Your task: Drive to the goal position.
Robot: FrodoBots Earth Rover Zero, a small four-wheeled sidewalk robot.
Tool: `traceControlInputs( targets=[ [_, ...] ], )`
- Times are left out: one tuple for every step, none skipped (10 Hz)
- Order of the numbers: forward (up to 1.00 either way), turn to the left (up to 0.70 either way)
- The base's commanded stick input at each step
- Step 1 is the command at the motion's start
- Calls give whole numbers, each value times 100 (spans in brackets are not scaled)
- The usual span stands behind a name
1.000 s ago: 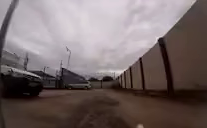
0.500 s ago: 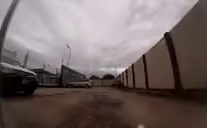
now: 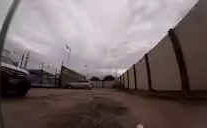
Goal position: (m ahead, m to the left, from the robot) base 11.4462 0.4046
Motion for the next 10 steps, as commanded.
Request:
traceControlInputs(
  targets=[
    [100, 0],
    [100, 0],
    [100, 0],
    [100, 0],
    [100, 0],
    [100, 0],
    [100, 0],
    [100, 0],
    [100, 0],
    [100, 0]
  ],
)
